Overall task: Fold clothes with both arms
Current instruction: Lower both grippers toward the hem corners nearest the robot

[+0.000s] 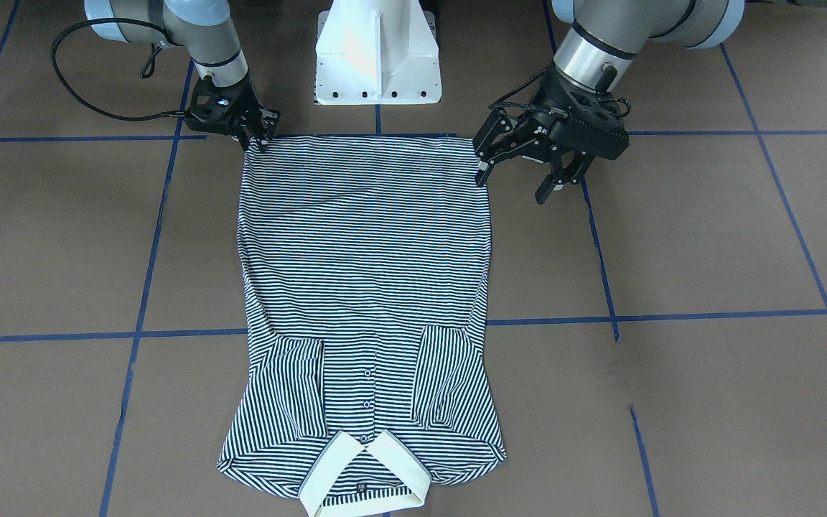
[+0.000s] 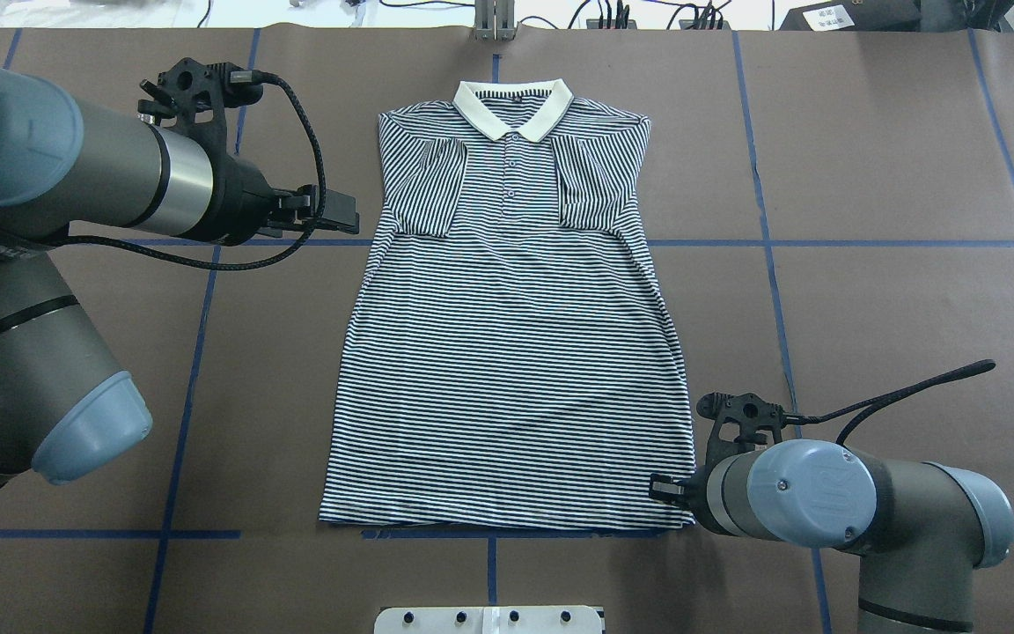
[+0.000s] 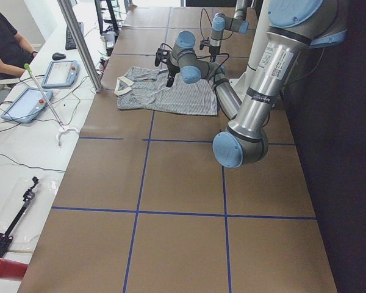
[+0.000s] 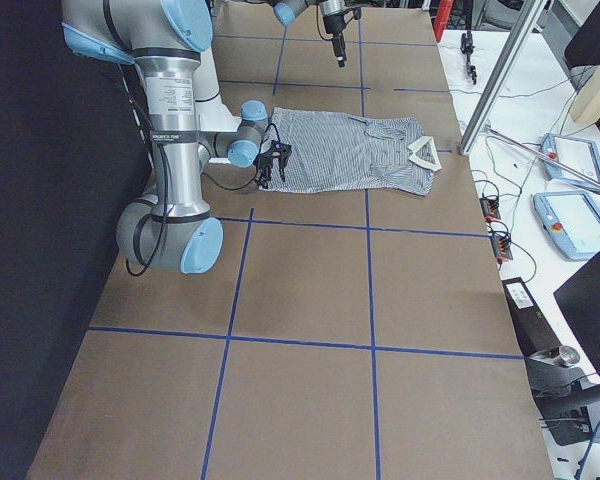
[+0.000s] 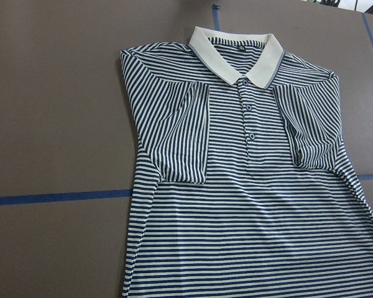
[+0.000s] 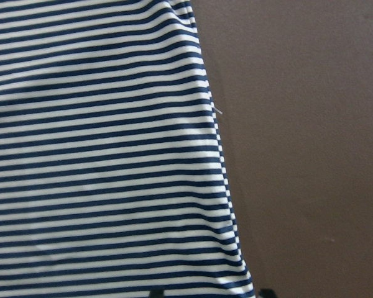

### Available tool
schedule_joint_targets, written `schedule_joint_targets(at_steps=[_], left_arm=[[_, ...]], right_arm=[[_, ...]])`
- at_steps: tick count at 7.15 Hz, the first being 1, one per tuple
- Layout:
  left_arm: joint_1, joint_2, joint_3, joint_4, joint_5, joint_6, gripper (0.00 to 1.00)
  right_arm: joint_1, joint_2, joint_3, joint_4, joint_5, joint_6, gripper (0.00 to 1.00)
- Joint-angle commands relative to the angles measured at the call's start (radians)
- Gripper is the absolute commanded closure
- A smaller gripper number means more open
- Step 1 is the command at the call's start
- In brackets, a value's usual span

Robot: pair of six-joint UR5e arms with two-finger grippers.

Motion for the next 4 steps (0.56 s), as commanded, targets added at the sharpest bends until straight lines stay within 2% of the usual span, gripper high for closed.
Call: schedule_joint_targets(at_steps=[1, 4], left_arm=[[0.001, -0.002, 0.0, -0.001, 0.0, -0.001, 0.0], [0.014, 0.008, 0.007, 0.002, -0.004, -0.013, 0.0]], right_arm=[[0.0, 0.002, 0.017, 0.0, -0.003, 0.001, 1.0], [0.003, 0.011, 0.088, 0.001, 0.005, 0.03, 1.0]])
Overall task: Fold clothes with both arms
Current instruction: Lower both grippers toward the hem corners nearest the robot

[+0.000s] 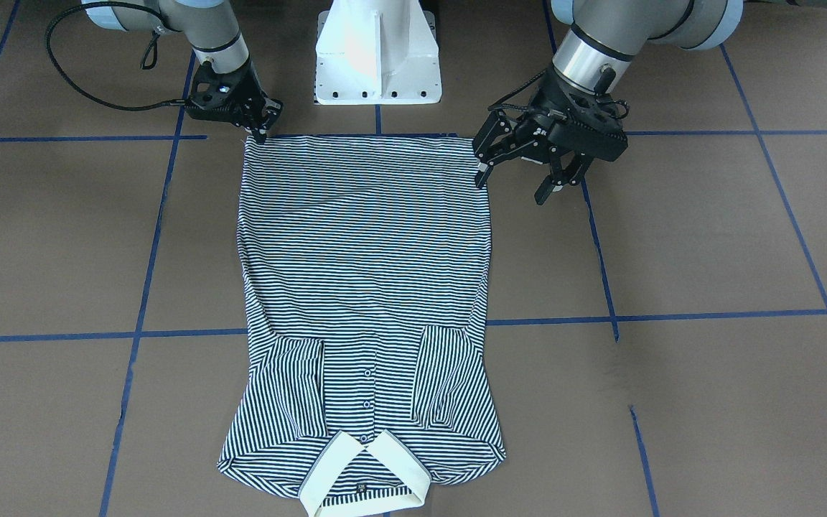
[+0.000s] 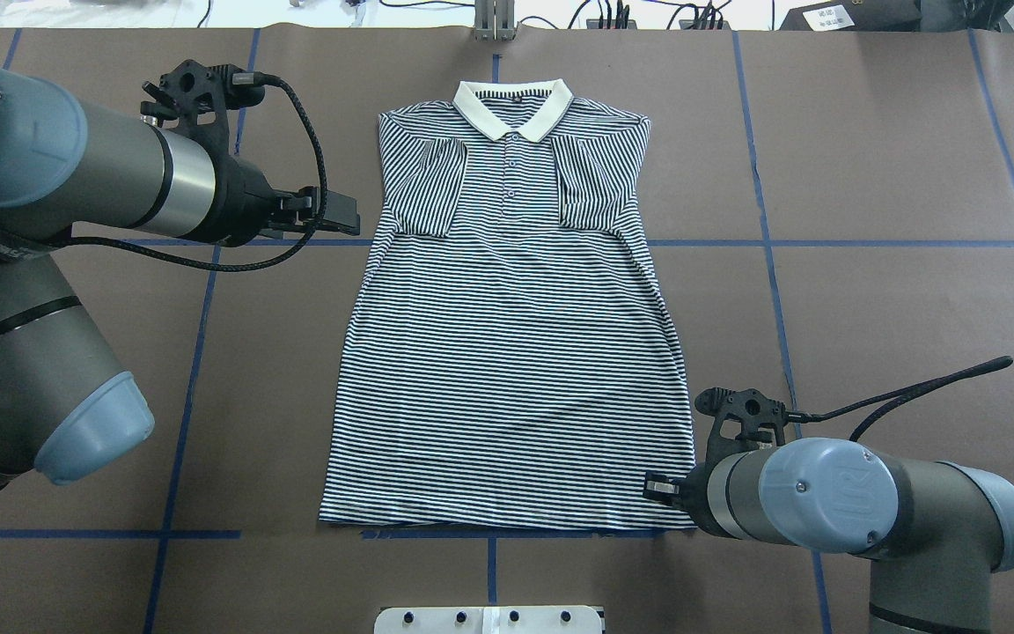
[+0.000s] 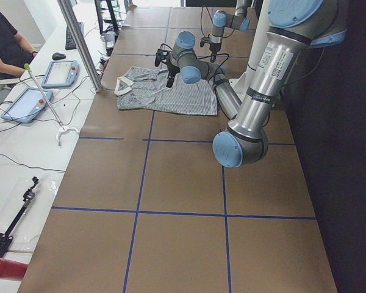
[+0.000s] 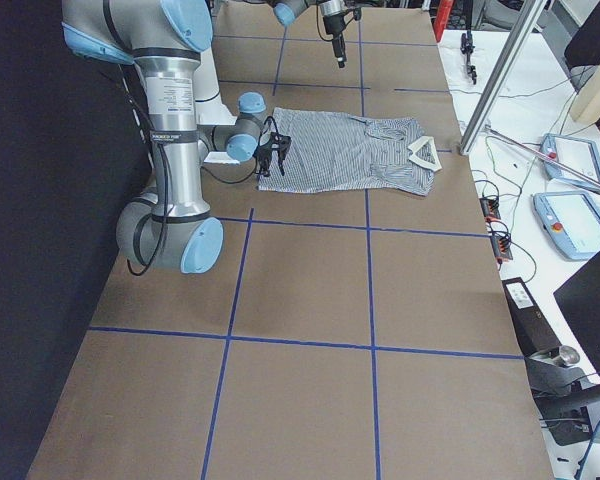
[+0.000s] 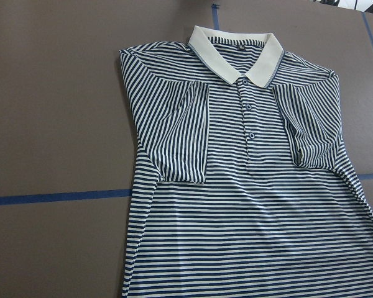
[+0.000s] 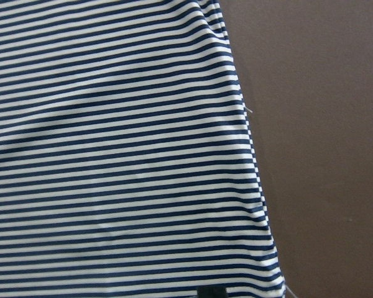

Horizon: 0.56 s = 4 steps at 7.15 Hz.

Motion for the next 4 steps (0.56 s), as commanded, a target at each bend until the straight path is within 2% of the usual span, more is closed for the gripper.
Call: schedule_joint_targets(at_steps=[1, 2, 3, 4], left_arm=[[0.043, 0.008, 0.004, -0.001, -0.018, -0.101, 0.0], [0.074, 0.003, 0.004, -0.001, -0.012, -0.156, 0.0], [0.074, 0.003, 0.001, -0.001, -0.012, -0.158, 0.0], [0.074, 0.002, -0.003, 0.0, -0.012, -0.158, 0.0]], right_arm=[[0.001, 0.007, 0.031, 0.0, 0.0, 0.013, 1.0], [0.0, 0.002, 0.019, 0.001, 0.002, 0.011, 0.71], [0.001, -0.005, 0.011, 0.004, 0.003, 0.011, 0.01], [0.001, -0.014, 0.0, 0.004, 0.002, 0.011, 0.0]])
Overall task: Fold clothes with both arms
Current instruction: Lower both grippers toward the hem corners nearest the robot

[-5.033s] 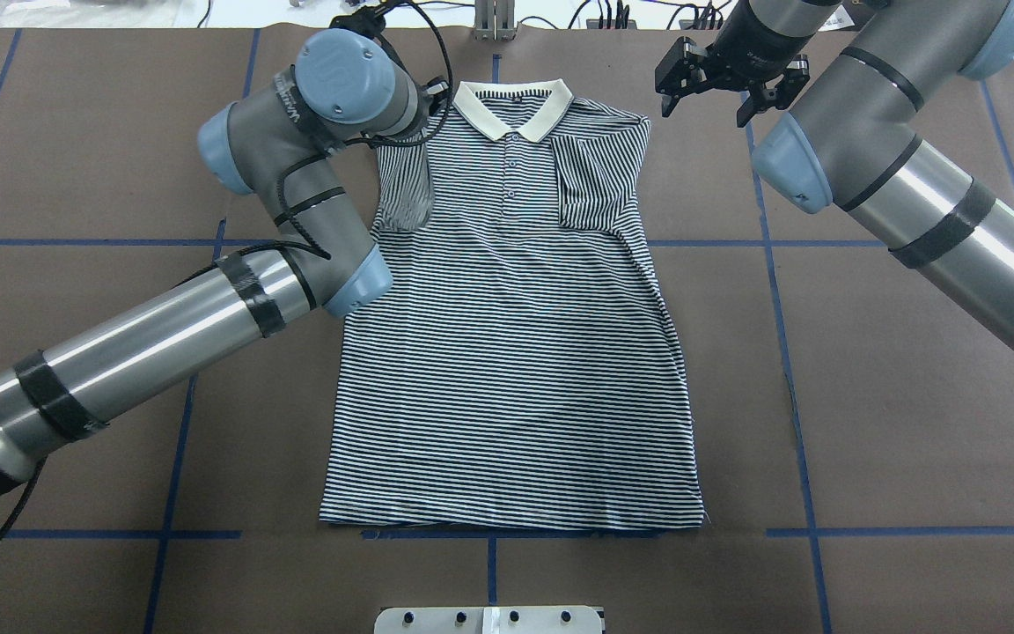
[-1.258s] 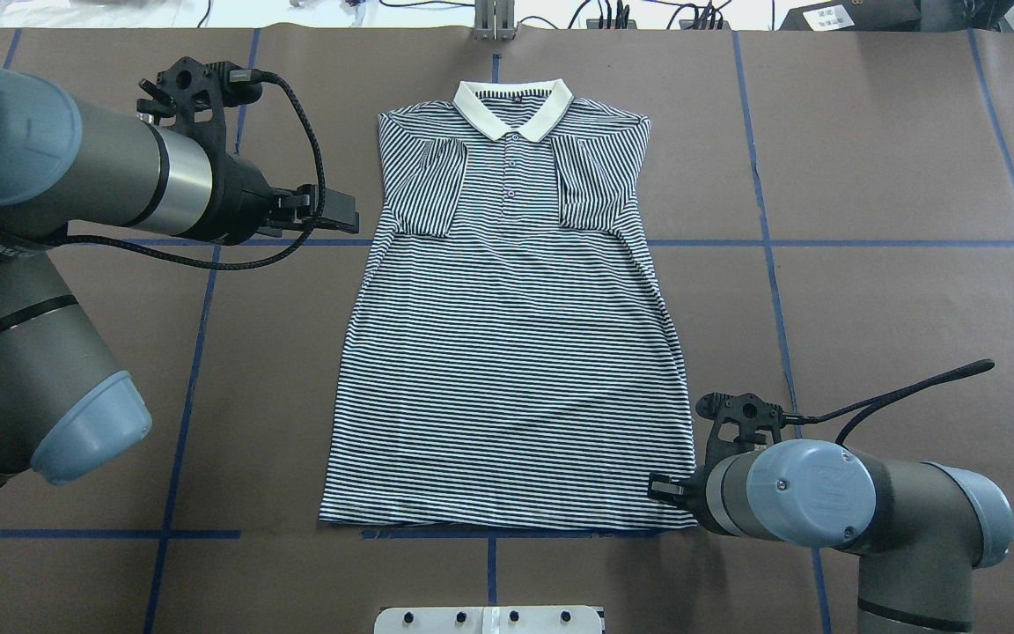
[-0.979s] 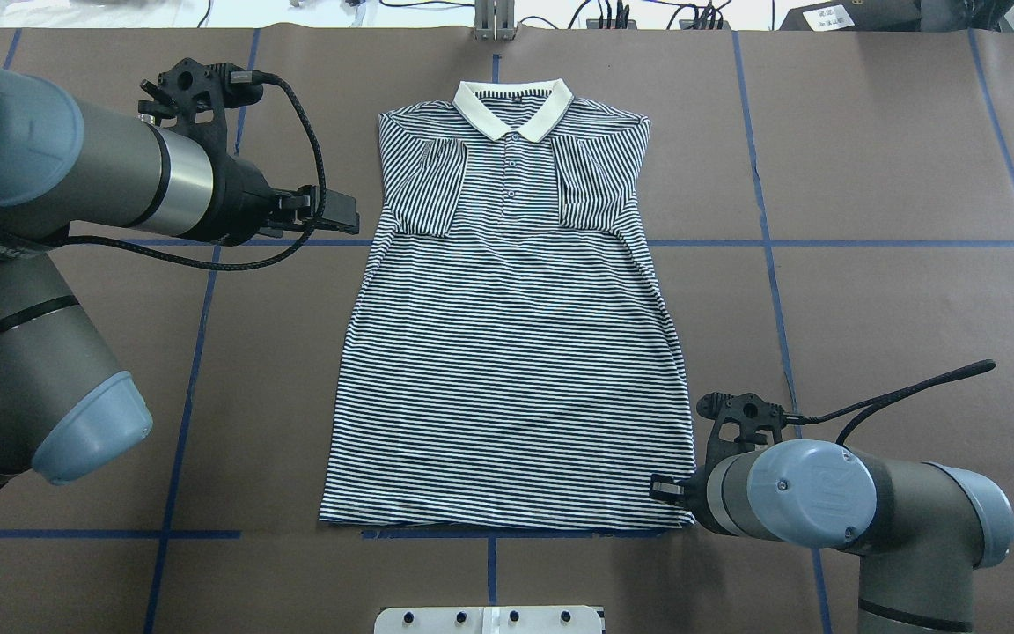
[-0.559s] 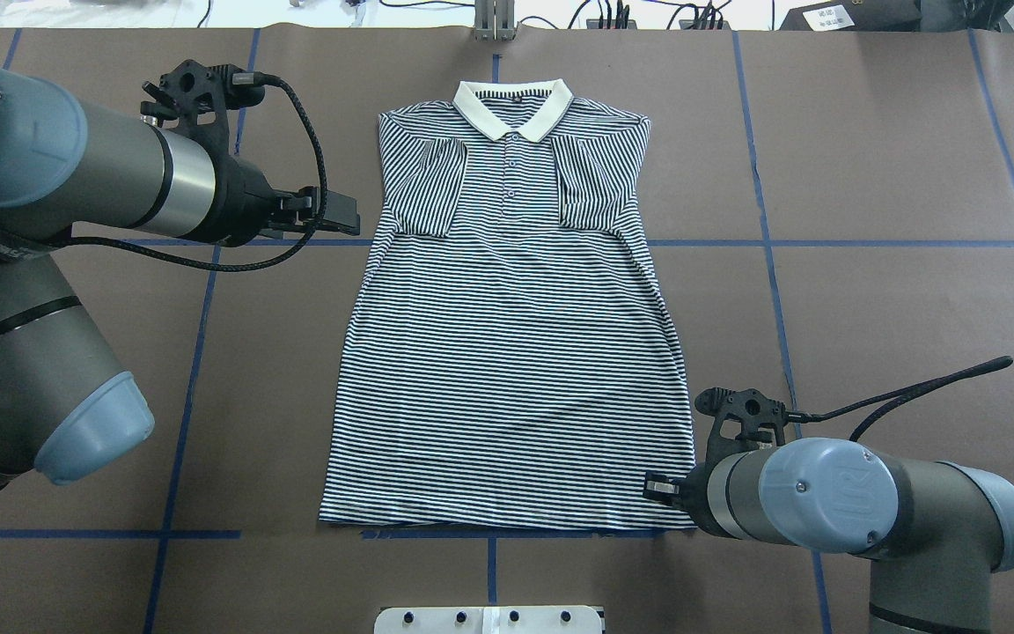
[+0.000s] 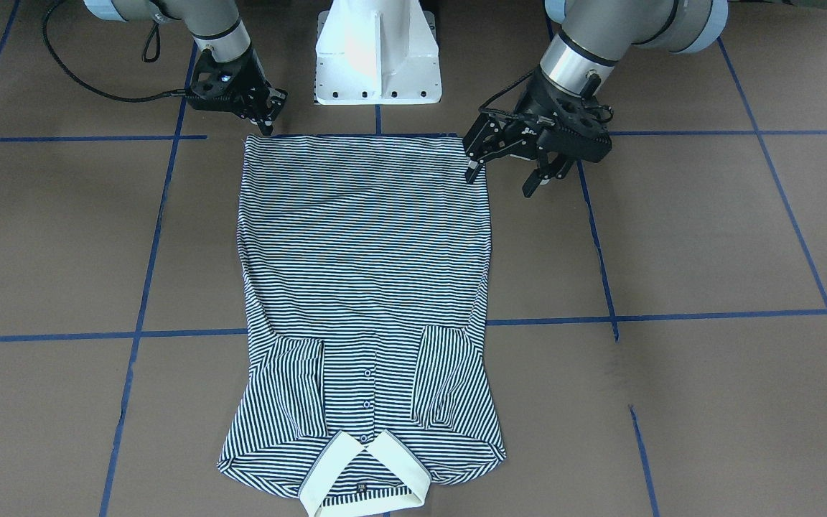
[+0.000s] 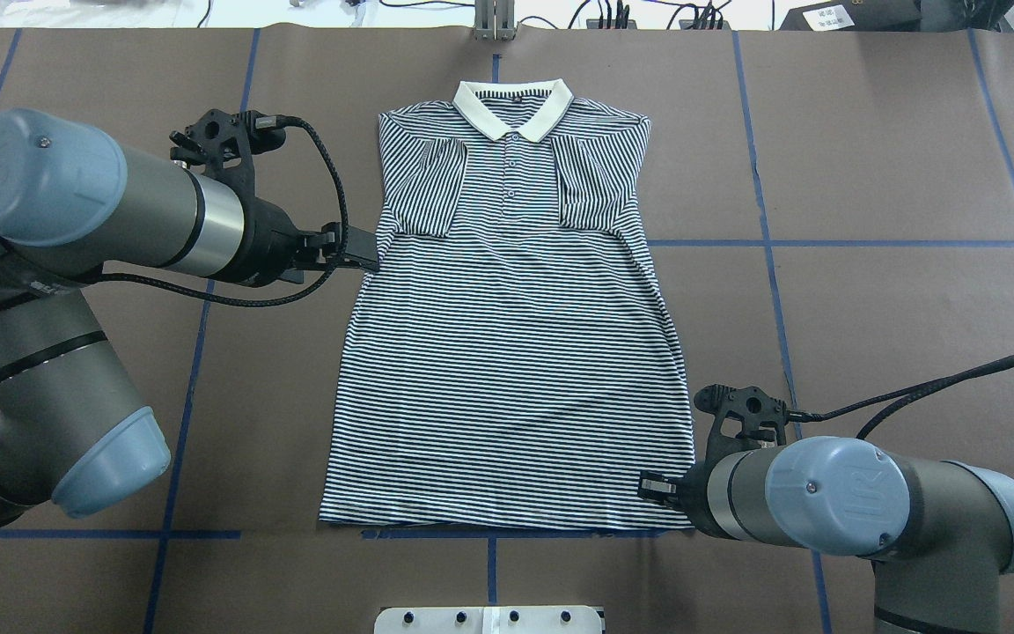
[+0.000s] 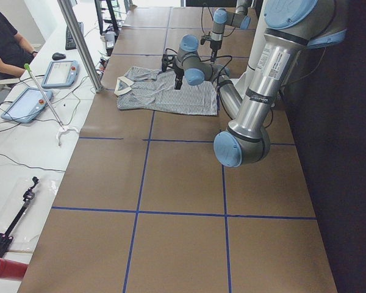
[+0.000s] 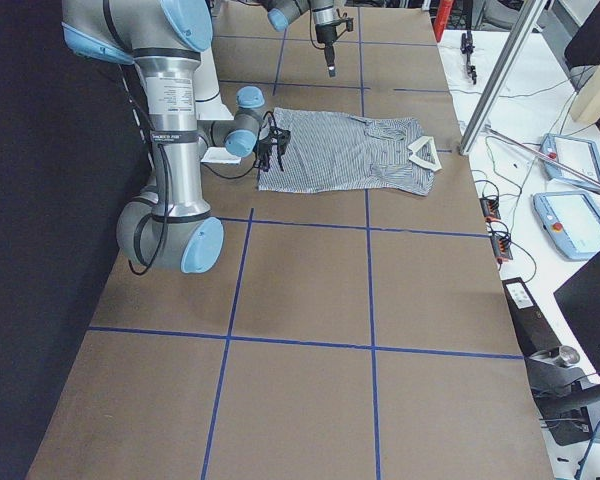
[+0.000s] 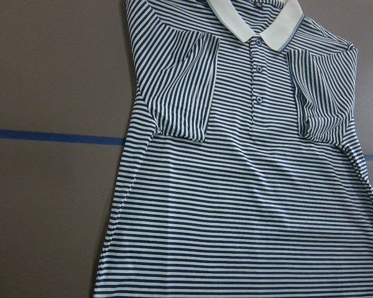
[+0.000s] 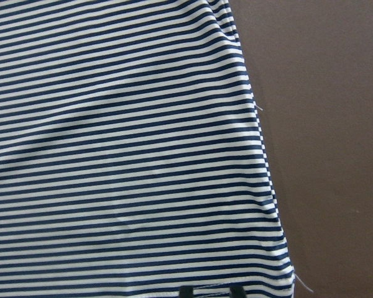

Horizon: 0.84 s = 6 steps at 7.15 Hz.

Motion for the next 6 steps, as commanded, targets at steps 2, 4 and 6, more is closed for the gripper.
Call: schedule_joint_targets(at_steps=[2, 4, 6], left_arm=[[0.005, -0.004, -0.005, 0.001, 0.002, -0.01, 0.0], [0.002, -0.006, -0.006, 0.001, 0.002, -0.009, 0.0], [-0.002, -0.011, -0.009, 0.001, 0.002, -0.009, 0.0]], right_arm=[[-0.003, -0.007, -0.048, -0.005, 0.001, 0.0, 0.0], [-0.004, -0.001, -0.085, -0.005, 0.001, 0.0, 0.0], [-0.003, 0.001, -0.1, -0.005, 0.0, 0.0, 0.0]])
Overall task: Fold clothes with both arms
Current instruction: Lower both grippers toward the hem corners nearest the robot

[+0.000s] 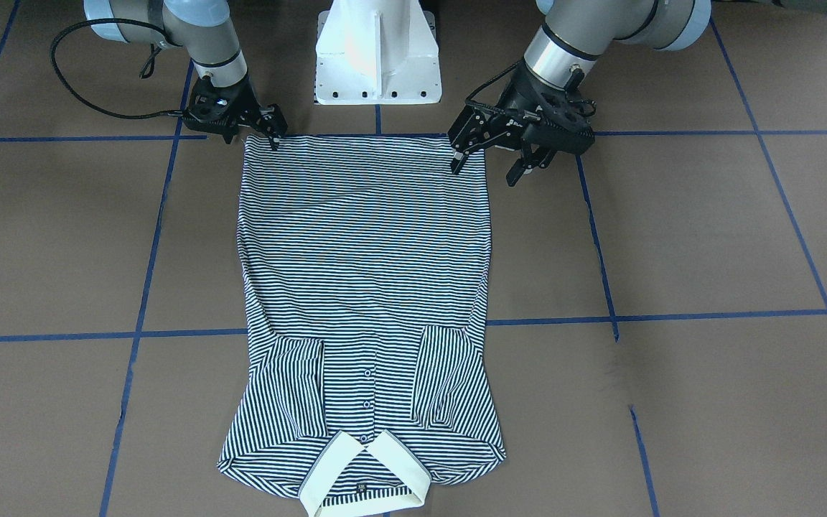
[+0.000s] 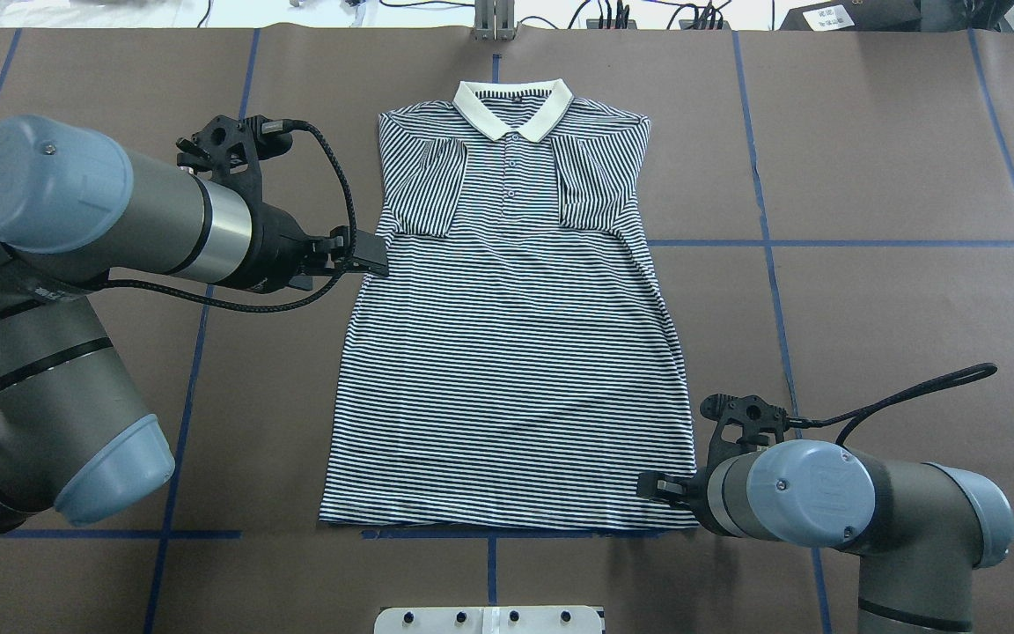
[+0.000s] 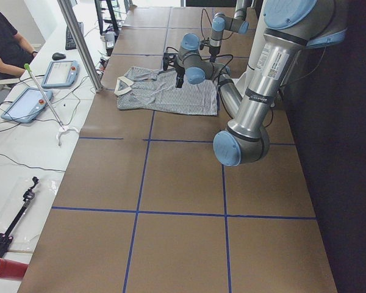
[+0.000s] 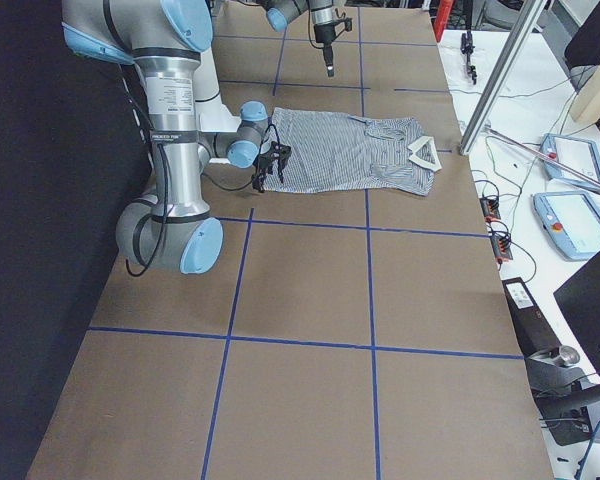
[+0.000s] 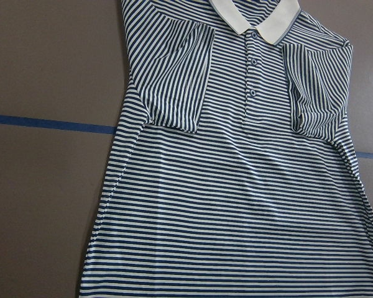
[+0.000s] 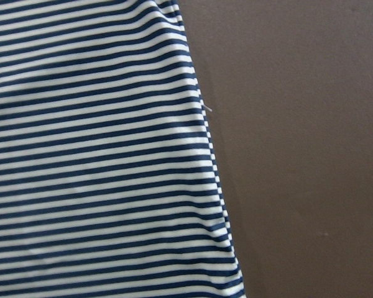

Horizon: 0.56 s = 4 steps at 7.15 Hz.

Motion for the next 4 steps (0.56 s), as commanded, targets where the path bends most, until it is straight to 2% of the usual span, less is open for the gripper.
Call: schedule_joint_targets(at_steps=[1, 2, 3, 4], left_arm=[[-0.005, -0.002, -0.002, -0.002, 0.001, 0.001, 0.0], [-0.006, -0.002, -0.002, -0.002, 0.001, 0.001, 0.0], [-0.008, -0.004, -0.002, -0.002, 0.001, 0.001, 0.0], [-0.013, -0.011, -0.003, -0.002, -0.001, 0.002, 0.0]], right_arm=[[0.001, -0.003, -0.007, 0.0, 0.013, 0.002, 0.0], [0.001, -0.002, -0.005, 0.0, 0.024, 0.003, 0.07], [0.001, 0.0, -0.002, 0.0, 0.03, 0.008, 0.52], [0.001, 0.003, 0.001, -0.002, 0.032, 0.02, 0.74]])
